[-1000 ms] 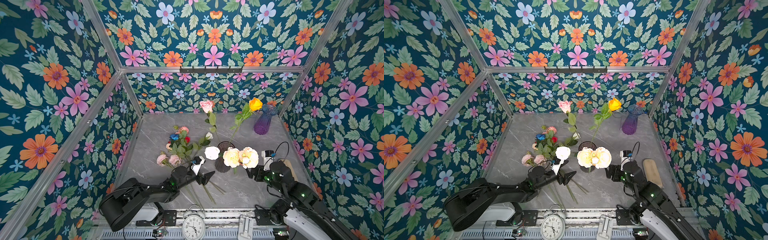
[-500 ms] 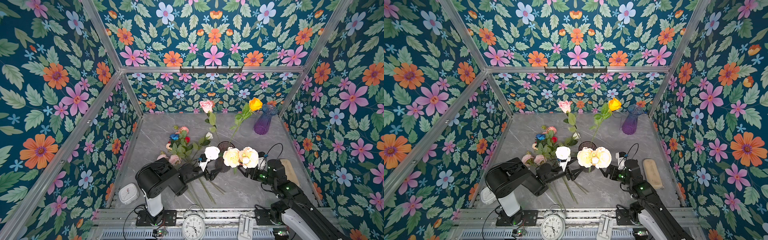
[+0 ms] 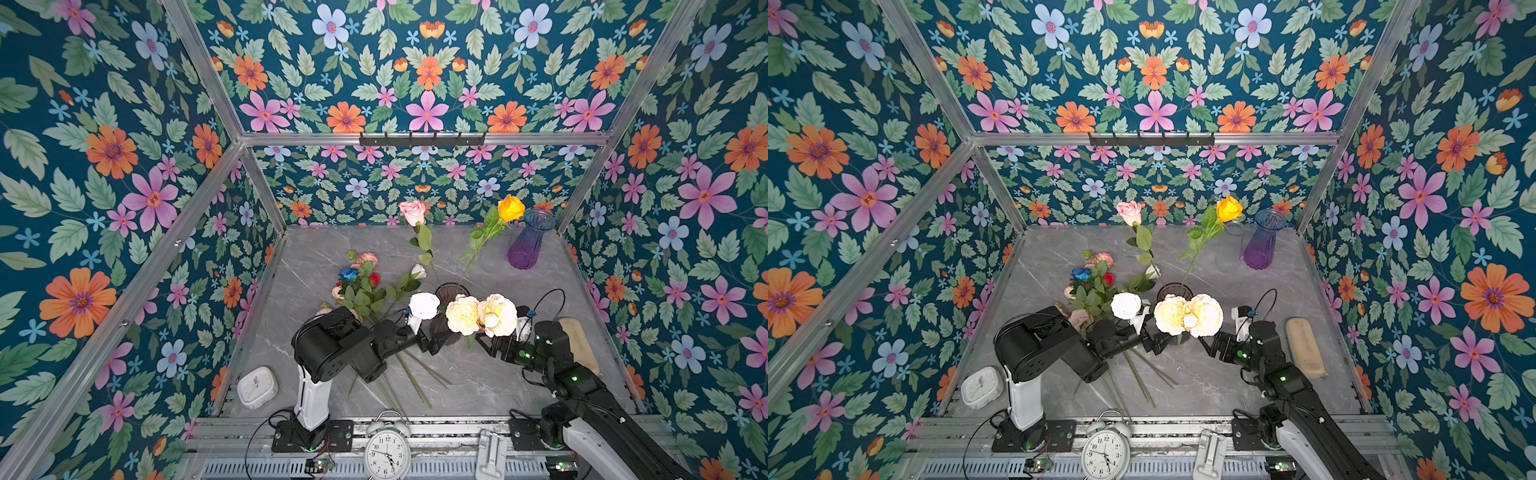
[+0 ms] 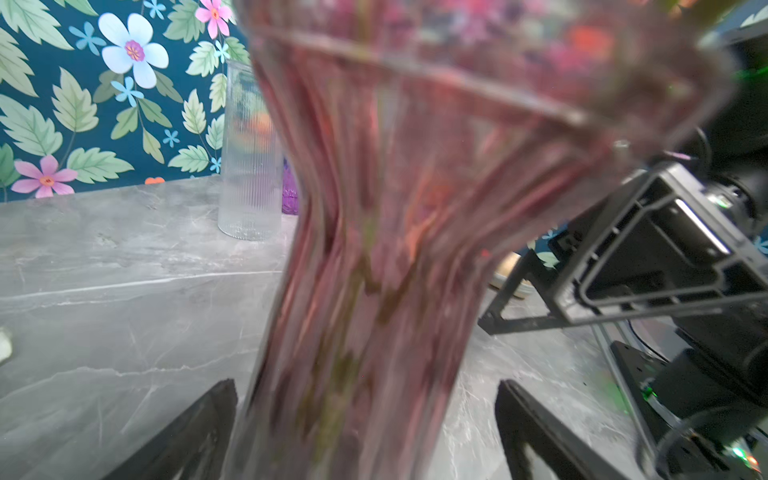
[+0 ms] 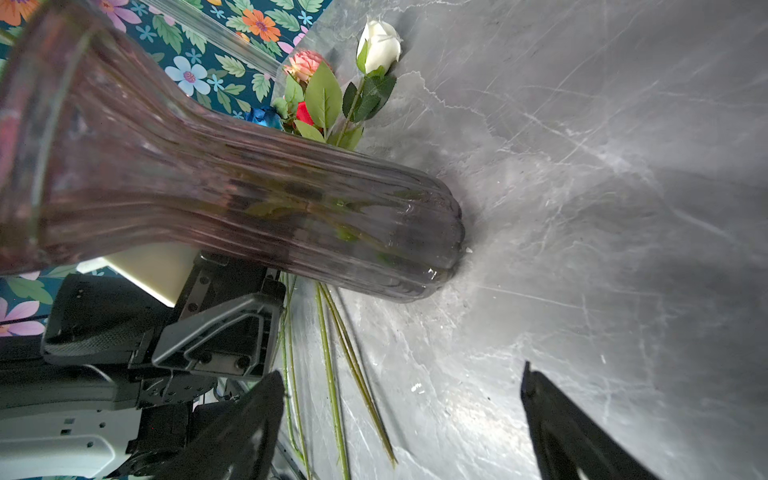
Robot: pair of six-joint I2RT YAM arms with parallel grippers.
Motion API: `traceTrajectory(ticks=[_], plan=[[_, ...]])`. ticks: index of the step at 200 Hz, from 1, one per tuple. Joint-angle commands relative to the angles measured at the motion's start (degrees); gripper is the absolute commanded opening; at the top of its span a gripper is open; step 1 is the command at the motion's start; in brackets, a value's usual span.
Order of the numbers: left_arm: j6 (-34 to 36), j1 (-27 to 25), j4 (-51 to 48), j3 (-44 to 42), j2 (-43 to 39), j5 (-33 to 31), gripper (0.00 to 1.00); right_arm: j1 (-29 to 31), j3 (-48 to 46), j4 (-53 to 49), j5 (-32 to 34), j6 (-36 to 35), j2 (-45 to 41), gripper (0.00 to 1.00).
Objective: Arrange the flowers into the vase
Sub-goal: 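Close the left gripper around the pink ribbed vase holding peach roses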
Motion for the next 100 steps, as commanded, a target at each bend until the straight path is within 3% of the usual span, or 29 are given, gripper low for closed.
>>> traceTrajectory(ticks=[1,100], plan=[[-0.26,-0.31,3.31,1.31,1.13,-0.42,0.98,0.04,0.08,0.69,-0.41,-1.16,-0.07,0.91],[2.99,-0.26,1.54,6.51,3.52,-2.95,0.81,0.08,0.14,-3.71,0.32,-1.36,-5.62,0.91]])
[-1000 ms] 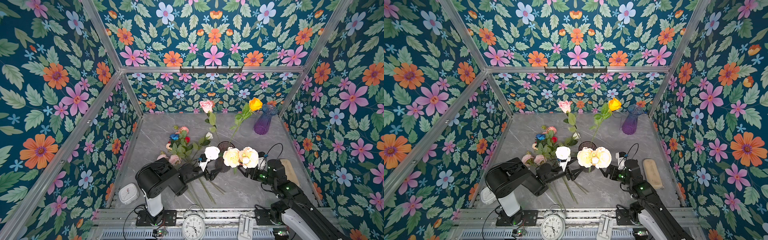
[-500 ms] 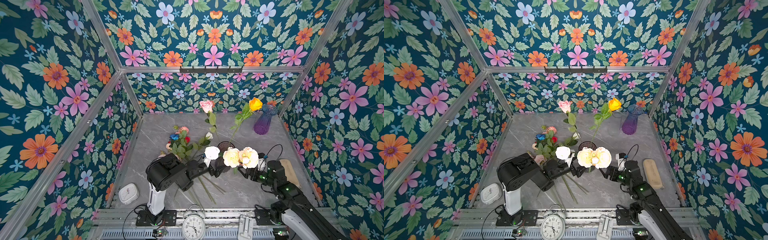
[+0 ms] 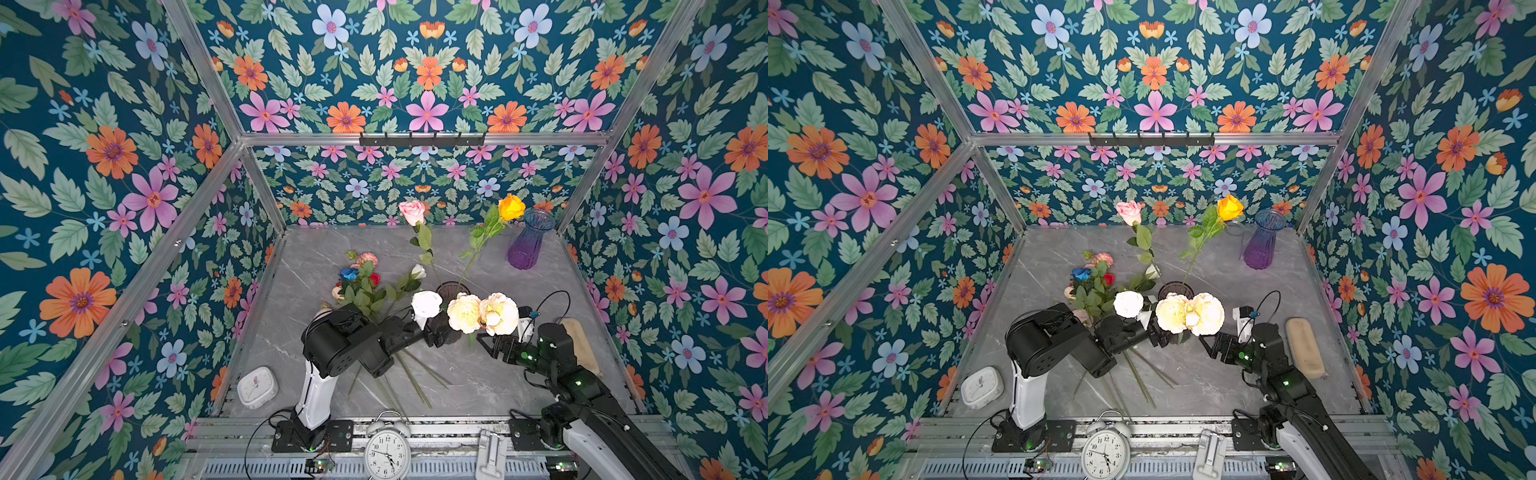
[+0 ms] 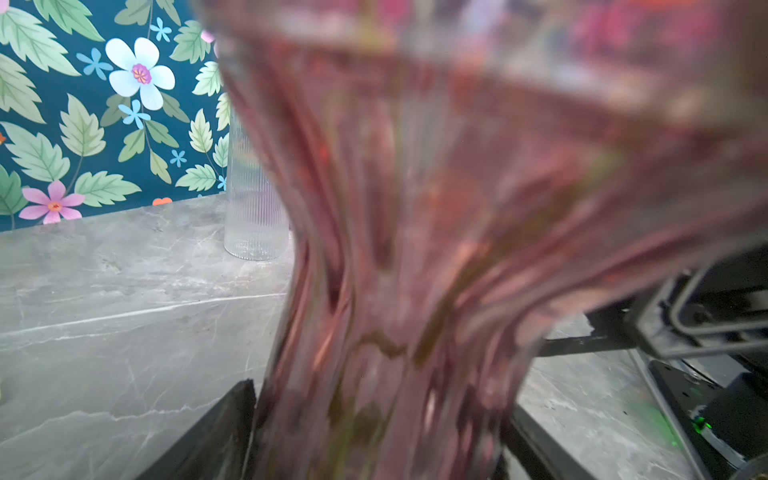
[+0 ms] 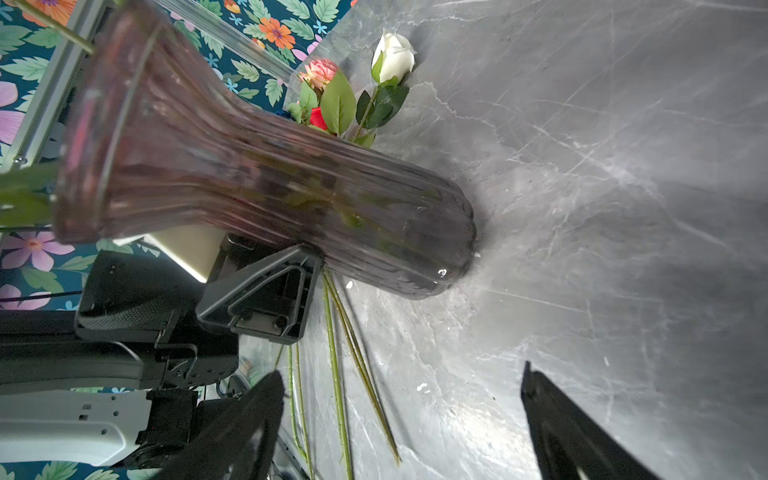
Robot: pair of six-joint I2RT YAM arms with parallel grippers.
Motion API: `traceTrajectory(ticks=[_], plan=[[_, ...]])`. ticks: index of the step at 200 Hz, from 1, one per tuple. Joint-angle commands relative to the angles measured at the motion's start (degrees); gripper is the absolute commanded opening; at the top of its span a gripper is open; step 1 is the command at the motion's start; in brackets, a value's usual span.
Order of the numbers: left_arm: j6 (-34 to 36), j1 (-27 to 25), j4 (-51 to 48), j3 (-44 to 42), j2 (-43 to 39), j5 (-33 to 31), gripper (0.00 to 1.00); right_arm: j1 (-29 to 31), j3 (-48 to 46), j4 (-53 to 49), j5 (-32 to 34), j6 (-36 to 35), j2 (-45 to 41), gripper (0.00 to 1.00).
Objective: Arrange the flowers into the vase
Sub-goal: 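Close the left gripper around the pink ribbed vase holding peach roses, then slide the pink ribbed vase farther from the robot with the left gripper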
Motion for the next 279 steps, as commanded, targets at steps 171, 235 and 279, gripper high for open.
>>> traceTrajectory(ticks=[171,235,279], plan=[[7.87,1.81,1.77,9.45,6.66,-2.19,0.71,0.0,-1.16,-8.9,3.81,-2.83,-8.18,0.91],[7.69,2.95,-2.15,16.14,8.89,-4.29,0.73,0.05,-1.68,-7.89,4.2,-3.24,-8.19,0.91],[8.39,4.61,-10.18,22.01,9.34,-4.06,0.72,0.09,-1.34,-8.09,4.2,-3.68,-8.22,0.91]])
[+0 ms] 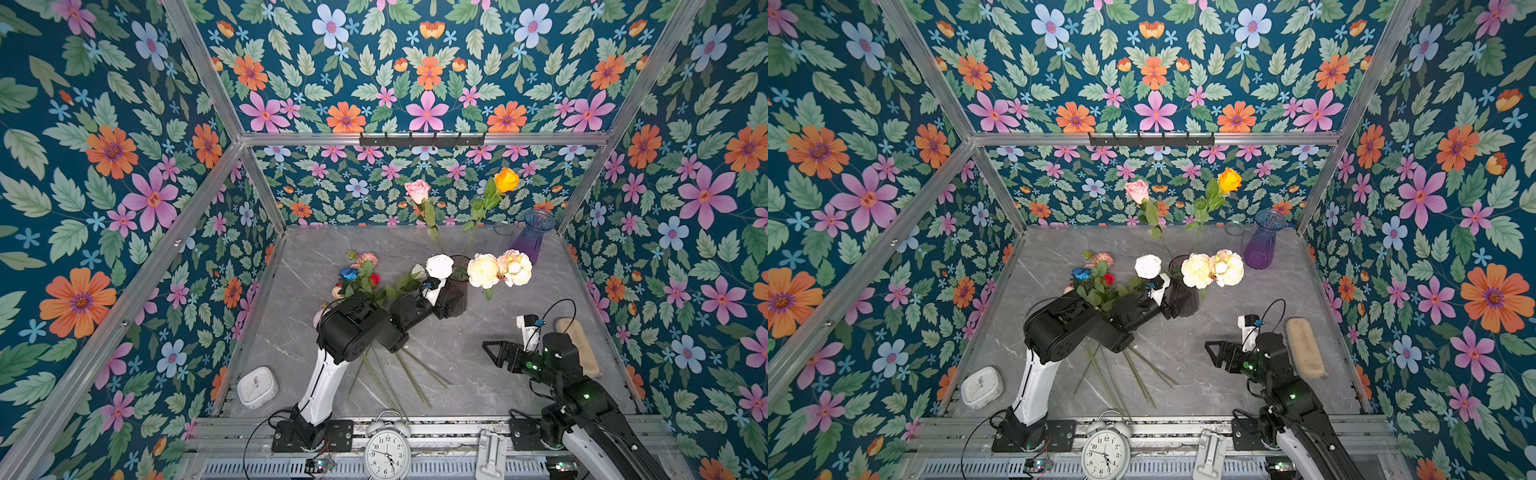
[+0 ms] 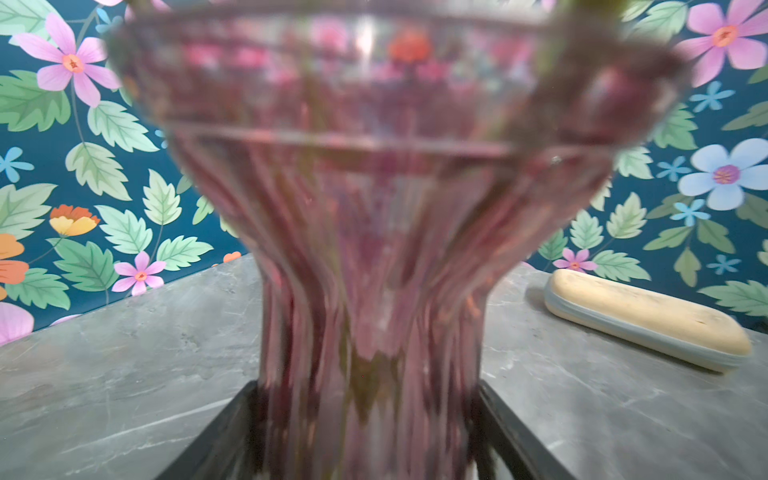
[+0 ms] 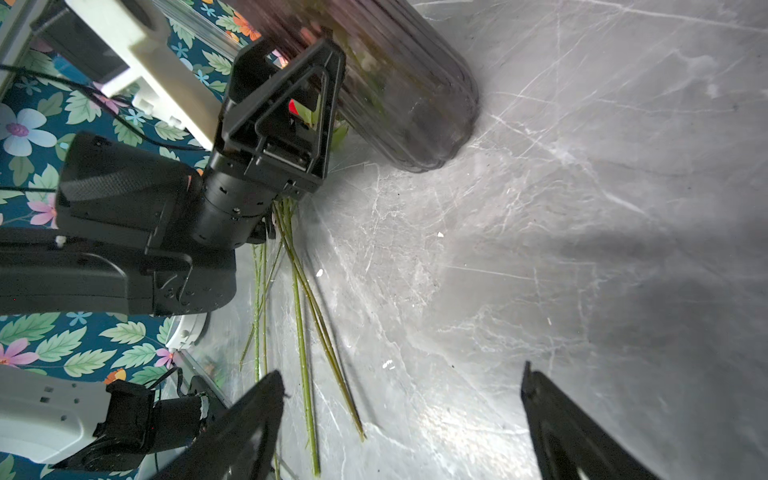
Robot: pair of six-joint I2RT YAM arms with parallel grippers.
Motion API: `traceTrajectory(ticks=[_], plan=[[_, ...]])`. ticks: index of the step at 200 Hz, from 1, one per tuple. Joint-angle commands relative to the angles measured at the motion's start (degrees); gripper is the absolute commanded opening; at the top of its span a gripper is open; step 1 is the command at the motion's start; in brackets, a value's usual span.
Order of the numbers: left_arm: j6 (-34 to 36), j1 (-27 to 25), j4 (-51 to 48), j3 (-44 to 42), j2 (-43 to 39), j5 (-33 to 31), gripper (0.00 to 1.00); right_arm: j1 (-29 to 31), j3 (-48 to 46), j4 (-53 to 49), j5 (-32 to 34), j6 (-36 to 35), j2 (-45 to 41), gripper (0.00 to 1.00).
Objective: Arrange the flowers into the vase
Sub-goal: 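Slide the pink ribbed vase farther from the robot with the left gripper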
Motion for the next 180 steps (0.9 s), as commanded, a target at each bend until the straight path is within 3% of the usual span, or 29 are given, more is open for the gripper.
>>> traceTrajectory(ticks=[1,180], plan=[[0.96,0.85,-2.25,2.47,0.16,-0.46,0.72,0.09,0.32,1.04,0.71,-0.6,-0.02,0.91],[6.38,8.64,-19.96,28.54,10.8,3.42,0.7,0.08,2.79,-0.73,1.13,-2.62,1.42,0.91]])
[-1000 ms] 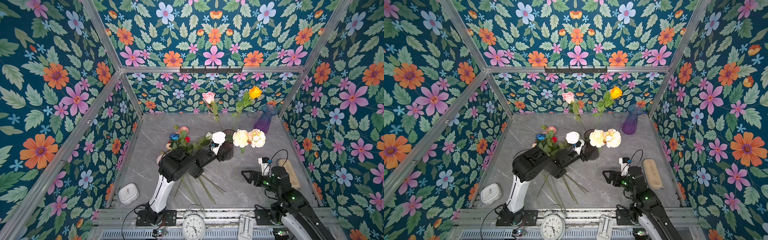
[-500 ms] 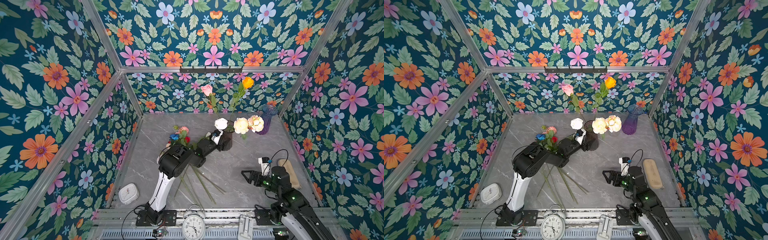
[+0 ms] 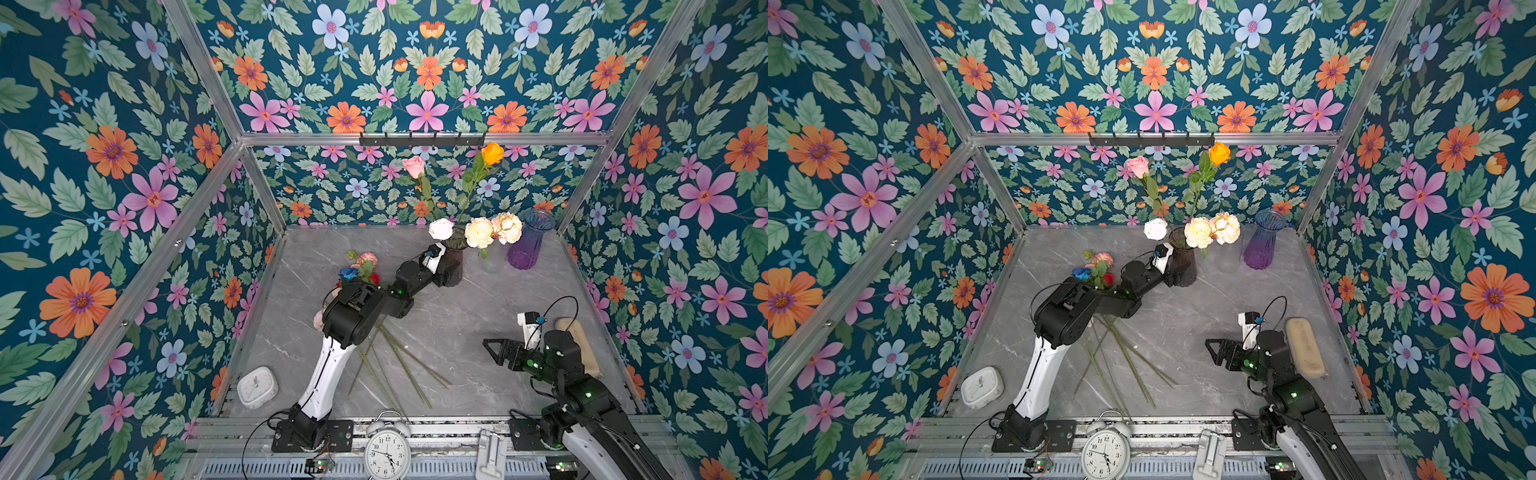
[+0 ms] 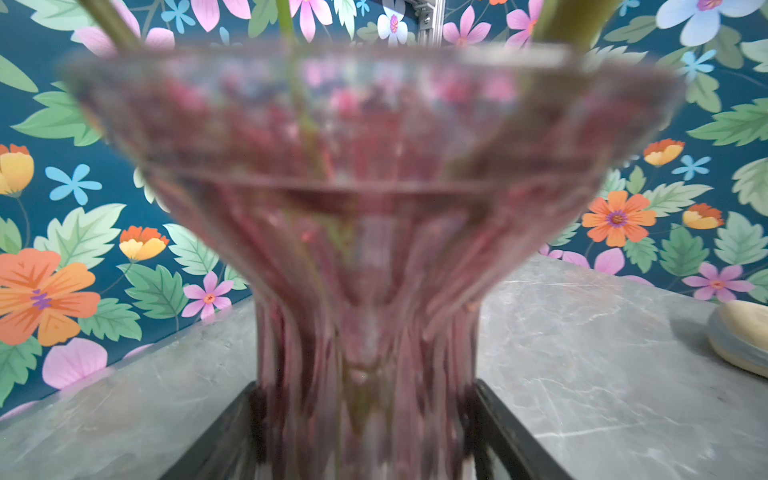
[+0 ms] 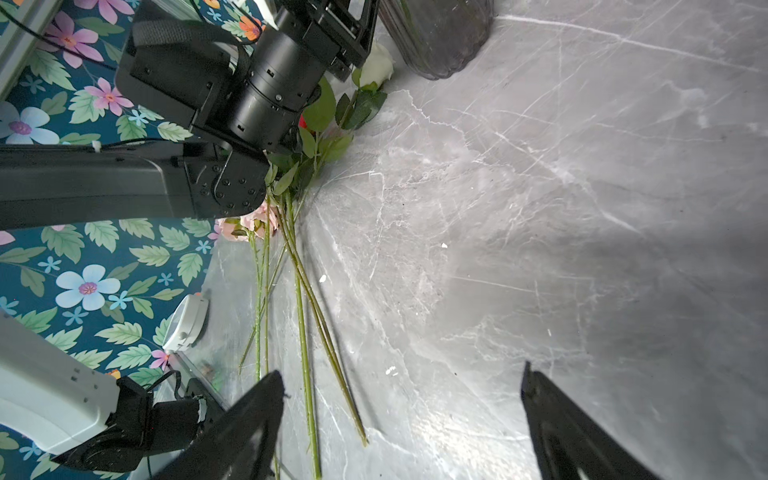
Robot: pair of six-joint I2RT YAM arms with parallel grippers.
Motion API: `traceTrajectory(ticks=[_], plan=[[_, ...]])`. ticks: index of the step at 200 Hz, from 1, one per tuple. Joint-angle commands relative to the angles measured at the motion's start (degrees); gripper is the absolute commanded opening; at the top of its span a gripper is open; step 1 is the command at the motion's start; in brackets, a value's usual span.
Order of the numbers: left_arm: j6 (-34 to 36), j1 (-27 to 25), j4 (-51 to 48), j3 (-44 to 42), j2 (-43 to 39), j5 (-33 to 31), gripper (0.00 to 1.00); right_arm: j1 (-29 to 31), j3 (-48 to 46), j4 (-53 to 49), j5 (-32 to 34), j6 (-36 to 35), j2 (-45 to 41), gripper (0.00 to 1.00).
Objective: Arrange the flowers into the vase
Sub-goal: 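Slide the pink ribbed vase farther from the robot with the left gripper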
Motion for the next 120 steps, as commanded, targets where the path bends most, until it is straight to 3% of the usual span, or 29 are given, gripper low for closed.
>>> traceTrajectory(ticks=[1,120], plan=[[3.43,0.82,-2.74,3.76,1.27,0.47,0.7,0.08,0.61,-0.08,0.44,-1.0,0.39,0.91],[2.27,5.15,-10.39,18.57,9.32,2.14,0.72,0.0,3.42,-0.65,-0.47,-1.18,3.48,0.91]])
